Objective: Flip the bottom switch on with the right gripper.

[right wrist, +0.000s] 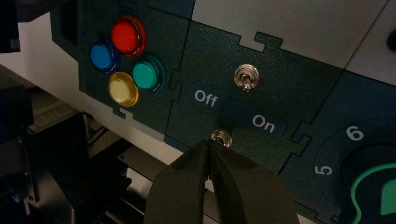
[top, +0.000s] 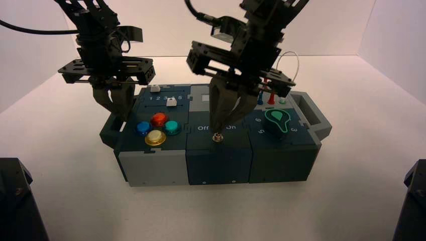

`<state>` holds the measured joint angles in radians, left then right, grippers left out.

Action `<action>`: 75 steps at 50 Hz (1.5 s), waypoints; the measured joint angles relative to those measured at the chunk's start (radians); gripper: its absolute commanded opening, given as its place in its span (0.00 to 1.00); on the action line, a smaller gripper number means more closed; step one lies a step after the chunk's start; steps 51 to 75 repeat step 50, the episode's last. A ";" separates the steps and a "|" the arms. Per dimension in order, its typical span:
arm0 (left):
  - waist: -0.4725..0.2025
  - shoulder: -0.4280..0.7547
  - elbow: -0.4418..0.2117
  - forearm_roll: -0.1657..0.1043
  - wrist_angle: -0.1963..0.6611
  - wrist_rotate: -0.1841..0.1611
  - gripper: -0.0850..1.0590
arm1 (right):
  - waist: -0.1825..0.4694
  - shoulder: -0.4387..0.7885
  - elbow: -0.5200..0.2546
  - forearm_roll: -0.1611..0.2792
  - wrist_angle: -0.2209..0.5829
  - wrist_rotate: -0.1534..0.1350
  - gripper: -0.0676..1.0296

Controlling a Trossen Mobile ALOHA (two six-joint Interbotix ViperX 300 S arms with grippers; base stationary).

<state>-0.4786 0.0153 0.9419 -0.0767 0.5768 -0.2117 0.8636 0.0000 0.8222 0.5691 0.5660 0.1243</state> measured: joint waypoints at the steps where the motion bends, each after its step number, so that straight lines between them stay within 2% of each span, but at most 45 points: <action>1: 0.000 0.002 0.000 0.000 0.000 0.000 0.05 | 0.000 0.000 0.000 0.000 0.000 0.000 0.04; 11: 0.002 0.003 -0.002 0.006 -0.002 0.000 0.05 | 0.002 0.000 -0.009 -0.003 0.000 -0.012 0.04; 18: -0.002 -0.012 0.012 0.009 -0.021 0.000 0.05 | -0.014 -0.018 -0.032 -0.018 -0.017 -0.037 0.04; 27: -0.023 -0.092 0.054 0.014 -0.049 0.002 0.05 | -0.009 -0.084 -0.041 -0.023 -0.058 -0.064 0.04; 31: -0.035 -0.126 0.061 0.025 -0.041 0.021 0.05 | -0.012 -0.101 -0.038 -0.028 -0.072 -0.066 0.04; 41: -0.051 -0.267 0.061 0.023 -0.012 0.023 0.05 | -0.011 -0.123 -0.038 -0.052 -0.106 -0.071 0.04; 47: -0.051 -0.308 0.058 0.025 0.008 0.026 0.05 | -0.011 -0.127 -0.038 -0.067 -0.118 -0.072 0.04; 75: -0.051 -0.313 0.057 0.023 0.012 0.025 0.05 | -0.011 -0.127 -0.038 -0.077 -0.121 -0.072 0.04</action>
